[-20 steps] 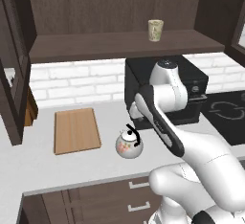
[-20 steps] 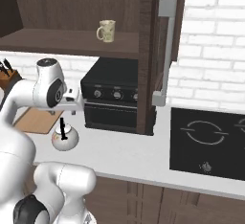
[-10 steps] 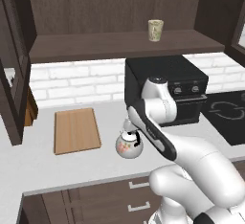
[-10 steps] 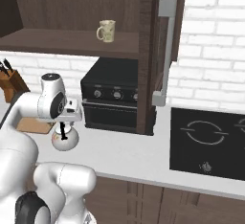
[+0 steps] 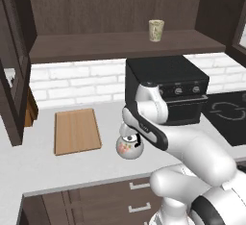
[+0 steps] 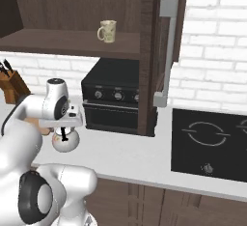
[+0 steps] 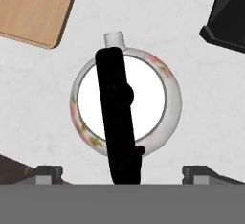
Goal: Pick the kettle from the counter and place it on the tray. Then pick the mug from the cabinet and place it on the tray. Then close the cabinet doors.
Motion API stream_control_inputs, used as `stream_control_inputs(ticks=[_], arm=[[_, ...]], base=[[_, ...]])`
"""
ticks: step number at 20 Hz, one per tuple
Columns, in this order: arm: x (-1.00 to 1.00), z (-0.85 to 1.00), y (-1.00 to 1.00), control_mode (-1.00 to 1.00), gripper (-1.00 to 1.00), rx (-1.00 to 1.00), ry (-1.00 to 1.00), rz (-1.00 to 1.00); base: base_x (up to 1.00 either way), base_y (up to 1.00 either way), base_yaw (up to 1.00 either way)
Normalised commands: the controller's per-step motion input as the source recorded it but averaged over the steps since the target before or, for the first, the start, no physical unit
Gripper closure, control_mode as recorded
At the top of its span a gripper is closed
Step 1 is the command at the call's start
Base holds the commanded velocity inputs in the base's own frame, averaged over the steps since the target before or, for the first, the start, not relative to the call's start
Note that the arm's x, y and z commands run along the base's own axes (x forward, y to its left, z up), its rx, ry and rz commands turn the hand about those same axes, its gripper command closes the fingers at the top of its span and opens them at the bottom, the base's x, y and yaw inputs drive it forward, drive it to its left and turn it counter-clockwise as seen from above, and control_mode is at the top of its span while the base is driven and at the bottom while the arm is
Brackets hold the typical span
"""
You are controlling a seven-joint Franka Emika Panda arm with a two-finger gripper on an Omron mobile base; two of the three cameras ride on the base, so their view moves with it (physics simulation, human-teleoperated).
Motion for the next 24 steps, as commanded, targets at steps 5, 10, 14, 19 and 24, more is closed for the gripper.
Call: stream_control_inputs(ticks=[5,10,14,19,24], arm=[[0.03,-0.18,0.0,-1.0,-1.0,0.0,0.03,0.0],[0.01,-0.18,0.0,-1.0,-1.0,0.0,0.02,0.0],[0.0,-0.03,0.0,-1.0,-1.0,0.0,0.0,0.0],[0.0,0.0,0.0,-1.0,1.0,0.0,0.0,0.0],[0.0,0.01,0.0,-1.0,1.0,0.0,0.0,0.0]], base=[[0.0,0.0,0.0],[0.0,0.0,0.0],[0.0,0.0,0.0],[0.0,0.0,0.0],[0.0,0.0,0.0]])
